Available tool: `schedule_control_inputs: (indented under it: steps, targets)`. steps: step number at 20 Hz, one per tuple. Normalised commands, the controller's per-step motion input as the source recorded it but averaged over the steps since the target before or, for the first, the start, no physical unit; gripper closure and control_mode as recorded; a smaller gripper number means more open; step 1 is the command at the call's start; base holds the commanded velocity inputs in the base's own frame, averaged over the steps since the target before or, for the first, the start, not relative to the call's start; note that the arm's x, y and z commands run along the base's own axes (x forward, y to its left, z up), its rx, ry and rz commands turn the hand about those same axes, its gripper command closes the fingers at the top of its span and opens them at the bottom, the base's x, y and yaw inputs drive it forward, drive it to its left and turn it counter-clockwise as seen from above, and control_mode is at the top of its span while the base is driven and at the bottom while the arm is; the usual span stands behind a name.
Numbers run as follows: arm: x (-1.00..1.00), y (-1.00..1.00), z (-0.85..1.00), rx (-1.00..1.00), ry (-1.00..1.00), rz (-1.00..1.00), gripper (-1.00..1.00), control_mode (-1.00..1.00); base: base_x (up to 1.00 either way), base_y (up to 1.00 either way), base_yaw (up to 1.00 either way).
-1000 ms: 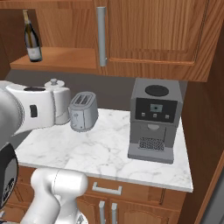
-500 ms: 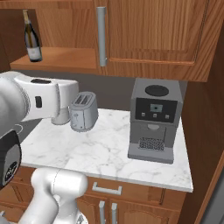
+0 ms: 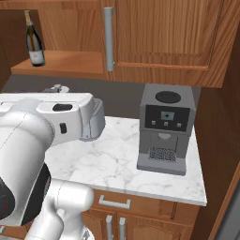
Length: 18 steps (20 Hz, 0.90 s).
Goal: Get the candle and the wine from the cabinet and move them to the dining counter.
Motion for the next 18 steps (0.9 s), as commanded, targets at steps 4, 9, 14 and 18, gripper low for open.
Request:
schedule_control_inputs:
  steps: [4, 9, 14, 18]
  targets:
    - [0.19, 0.03, -0.01, 0.0, -0.05, 0.0, 1.0, -1.0, 0.0, 0.0, 0.0]
    - [0.39, 0.0, 0.0, 0.0, 0.0, -0.05, 1.0, -1.0, 0.0, 0.0, 0.0]
    - [0.44, 0.0, -0.04, 0.0, 0.0, -0.01, 1.0, -1.0, 0.0, 0.0, 0.0]
    - [0.4, 0.0, -0.05, 0.0, -0.02, 0.0, 1.0, -1.0, 0.0, 0.0, 0.0]
